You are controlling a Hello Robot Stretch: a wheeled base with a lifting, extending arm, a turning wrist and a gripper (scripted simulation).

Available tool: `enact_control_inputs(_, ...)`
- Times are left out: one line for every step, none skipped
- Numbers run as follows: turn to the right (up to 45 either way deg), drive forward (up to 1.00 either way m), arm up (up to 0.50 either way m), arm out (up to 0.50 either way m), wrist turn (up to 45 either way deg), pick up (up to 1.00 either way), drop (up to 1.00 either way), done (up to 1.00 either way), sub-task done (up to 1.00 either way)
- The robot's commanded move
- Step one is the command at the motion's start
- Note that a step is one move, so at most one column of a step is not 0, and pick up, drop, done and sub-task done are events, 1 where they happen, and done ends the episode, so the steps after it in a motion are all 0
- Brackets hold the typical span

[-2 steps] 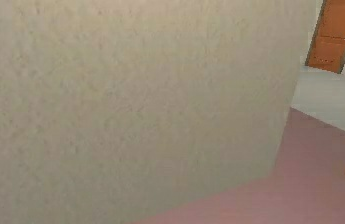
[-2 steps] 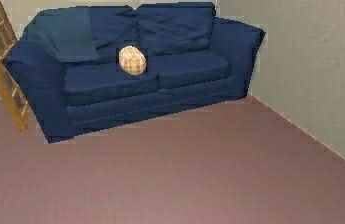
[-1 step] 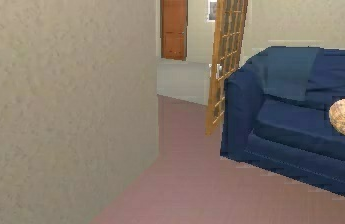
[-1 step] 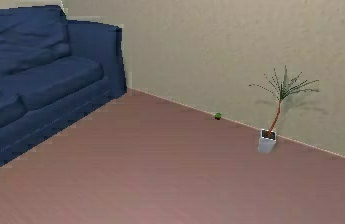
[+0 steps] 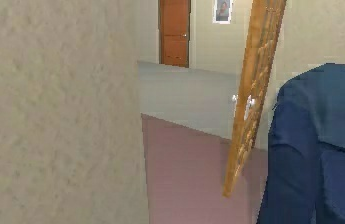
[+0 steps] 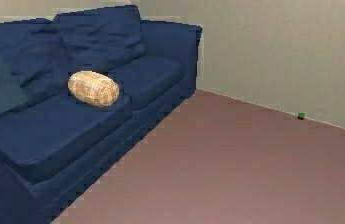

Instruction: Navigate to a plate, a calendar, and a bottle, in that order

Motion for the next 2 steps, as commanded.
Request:
enact_control_inputs(0.0,1.0,0.0,0.0,0.0,0.0,0.0,0.0,0.0)
enact_control_inputs(3.0,0.0,0.0,0.0,0.0,0.0,0.0,0.0,0.0)
